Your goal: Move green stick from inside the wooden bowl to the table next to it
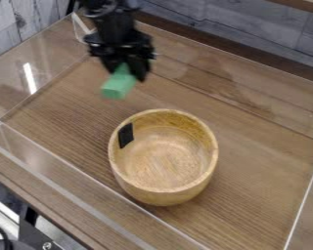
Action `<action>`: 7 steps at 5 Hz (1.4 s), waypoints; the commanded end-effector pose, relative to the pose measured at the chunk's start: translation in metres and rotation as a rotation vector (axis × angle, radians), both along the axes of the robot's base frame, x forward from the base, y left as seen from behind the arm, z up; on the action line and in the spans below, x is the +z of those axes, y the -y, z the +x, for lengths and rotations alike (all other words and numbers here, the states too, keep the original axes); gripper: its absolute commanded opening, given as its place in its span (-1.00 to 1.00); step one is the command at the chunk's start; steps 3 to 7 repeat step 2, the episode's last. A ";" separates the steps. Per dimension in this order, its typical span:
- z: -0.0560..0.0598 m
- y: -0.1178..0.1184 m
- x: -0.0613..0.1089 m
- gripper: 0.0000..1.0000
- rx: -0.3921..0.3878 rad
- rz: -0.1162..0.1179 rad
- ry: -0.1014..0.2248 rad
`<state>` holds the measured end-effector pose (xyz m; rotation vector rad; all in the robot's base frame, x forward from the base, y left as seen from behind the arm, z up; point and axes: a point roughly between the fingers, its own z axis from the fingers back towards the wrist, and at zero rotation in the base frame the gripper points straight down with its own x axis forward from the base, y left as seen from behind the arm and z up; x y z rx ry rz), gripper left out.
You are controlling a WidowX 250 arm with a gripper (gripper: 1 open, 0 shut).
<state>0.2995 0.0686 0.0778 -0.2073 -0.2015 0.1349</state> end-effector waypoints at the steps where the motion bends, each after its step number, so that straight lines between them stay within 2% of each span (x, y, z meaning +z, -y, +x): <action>1: 0.014 0.031 0.015 -1.00 0.001 0.012 0.067; 2: 0.012 -0.004 0.012 -1.00 0.019 0.029 0.073; 7: 0.012 -0.004 0.012 -1.00 0.019 0.029 0.073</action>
